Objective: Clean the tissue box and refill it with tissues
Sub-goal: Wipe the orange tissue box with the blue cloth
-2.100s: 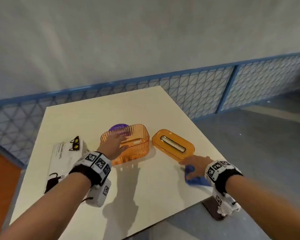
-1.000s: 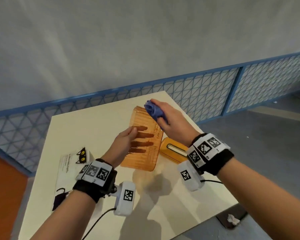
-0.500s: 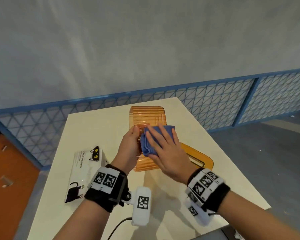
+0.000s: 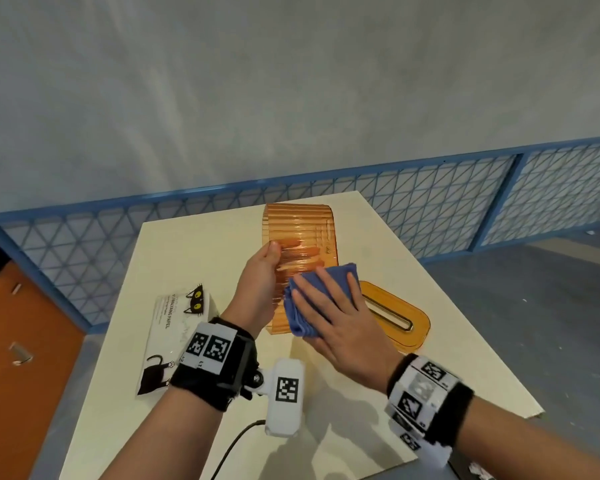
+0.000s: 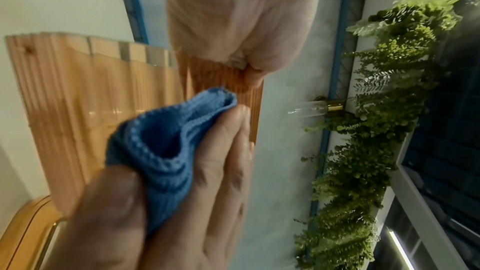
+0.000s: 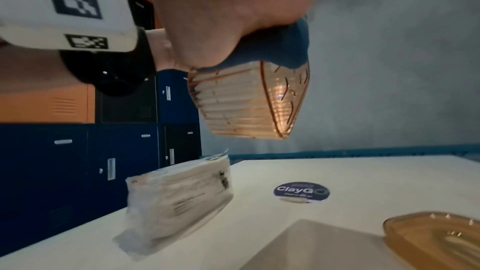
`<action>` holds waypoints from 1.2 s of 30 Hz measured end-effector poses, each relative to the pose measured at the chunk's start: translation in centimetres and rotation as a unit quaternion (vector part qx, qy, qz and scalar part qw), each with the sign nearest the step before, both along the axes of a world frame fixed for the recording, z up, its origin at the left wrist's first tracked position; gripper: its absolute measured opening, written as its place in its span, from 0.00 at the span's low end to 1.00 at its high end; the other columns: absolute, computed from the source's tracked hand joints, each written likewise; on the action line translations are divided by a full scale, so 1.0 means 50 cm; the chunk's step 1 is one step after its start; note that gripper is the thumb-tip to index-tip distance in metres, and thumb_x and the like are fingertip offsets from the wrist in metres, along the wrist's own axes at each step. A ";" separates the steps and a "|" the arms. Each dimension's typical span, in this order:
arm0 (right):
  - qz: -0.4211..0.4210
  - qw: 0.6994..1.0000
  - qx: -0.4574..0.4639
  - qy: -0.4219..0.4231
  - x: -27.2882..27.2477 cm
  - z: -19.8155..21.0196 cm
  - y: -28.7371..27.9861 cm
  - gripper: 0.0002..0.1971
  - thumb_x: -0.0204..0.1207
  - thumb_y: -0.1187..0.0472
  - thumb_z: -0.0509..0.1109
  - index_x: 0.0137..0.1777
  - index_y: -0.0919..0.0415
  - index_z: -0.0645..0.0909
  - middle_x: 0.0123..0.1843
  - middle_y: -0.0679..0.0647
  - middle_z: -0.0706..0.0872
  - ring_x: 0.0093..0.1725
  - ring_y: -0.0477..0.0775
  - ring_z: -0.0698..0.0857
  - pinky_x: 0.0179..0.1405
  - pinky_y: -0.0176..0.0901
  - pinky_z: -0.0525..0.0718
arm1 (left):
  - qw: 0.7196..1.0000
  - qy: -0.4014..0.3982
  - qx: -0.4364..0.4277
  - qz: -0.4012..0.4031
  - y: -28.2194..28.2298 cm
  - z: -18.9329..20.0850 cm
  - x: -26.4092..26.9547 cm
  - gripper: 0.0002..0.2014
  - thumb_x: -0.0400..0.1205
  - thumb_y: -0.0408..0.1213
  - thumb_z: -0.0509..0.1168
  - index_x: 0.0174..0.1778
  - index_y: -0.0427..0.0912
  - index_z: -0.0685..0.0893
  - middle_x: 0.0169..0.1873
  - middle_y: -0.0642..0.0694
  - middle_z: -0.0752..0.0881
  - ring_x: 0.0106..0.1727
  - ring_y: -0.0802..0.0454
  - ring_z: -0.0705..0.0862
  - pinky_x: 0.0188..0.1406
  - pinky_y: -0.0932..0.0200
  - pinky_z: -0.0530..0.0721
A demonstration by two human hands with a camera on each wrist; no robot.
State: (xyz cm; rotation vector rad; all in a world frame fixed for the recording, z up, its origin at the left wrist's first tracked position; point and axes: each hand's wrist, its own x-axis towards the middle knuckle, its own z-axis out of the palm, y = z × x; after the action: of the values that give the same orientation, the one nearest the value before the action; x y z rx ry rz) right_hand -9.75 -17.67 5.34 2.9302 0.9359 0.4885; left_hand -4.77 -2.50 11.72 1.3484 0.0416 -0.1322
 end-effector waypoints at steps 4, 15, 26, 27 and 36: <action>0.011 1.000 -0.023 0.006 0.053 0.058 -0.019 0.31 0.80 0.45 0.51 0.82 0.53 0.54 0.84 0.50 0.59 0.82 0.57 0.54 0.77 0.66 0.56 | 1.000 0.003 -0.024 -0.015 -0.003 0.006 -0.005 0.19 0.90 0.41 0.44 0.59 0.38 0.80 0.52 0.39 0.86 0.50 0.47 0.86 0.48 0.54 0.84; 0.000 1.000 0.018 0.026 0.018 0.059 0.003 0.29 0.84 0.43 0.37 0.83 0.54 0.50 0.85 0.51 0.56 0.84 0.56 0.48 0.81 0.64 0.50 | 0.999 -0.028 0.023 0.011 0.005 0.007 -0.016 0.17 0.90 0.42 0.46 0.61 0.43 0.79 0.50 0.42 0.85 0.46 0.49 0.84 0.37 0.60 0.82; -0.032 0.937 0.302 0.175 0.148 0.249 -0.031 0.20 0.87 0.55 0.51 0.76 0.58 0.69 0.68 0.53 0.78 0.64 0.49 0.74 0.62 0.37 0.67 | 0.982 -0.115 0.111 -0.104 0.014 0.013 -0.052 0.12 0.88 0.35 0.51 0.57 0.52 0.78 0.56 0.45 0.88 0.54 0.44 0.89 0.50 0.46 0.88; -0.037 0.925 0.324 0.193 0.149 0.252 -0.032 0.19 0.87 0.56 0.51 0.74 0.58 0.71 0.65 0.53 0.78 0.62 0.48 0.75 0.60 0.38 0.68 | 0.980 -0.116 0.108 -0.123 0.016 0.016 -0.054 0.13 0.88 0.33 0.51 0.58 0.53 0.77 0.59 0.48 0.87 0.56 0.45 0.89 0.52 0.44 0.87; 0.038 0.996 0.075 0.040 0.029 0.117 0.033 0.29 0.80 0.46 0.50 0.80 0.54 0.60 0.79 0.50 0.71 0.76 0.56 0.70 0.76 0.63 0.68 | 0.985 0.098 -0.136 -0.047 0.021 0.010 -0.049 0.29 0.87 0.55 0.45 0.57 0.37 0.84 0.50 0.39 0.90 0.48 0.47 0.89 0.45 0.53 0.88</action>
State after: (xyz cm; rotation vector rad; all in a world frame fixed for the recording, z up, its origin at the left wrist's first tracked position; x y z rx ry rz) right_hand -8.28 -16.01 11.20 3.0776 1.0681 0.4671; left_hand -7.21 -1.46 12.25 1.0608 0.1227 -0.3382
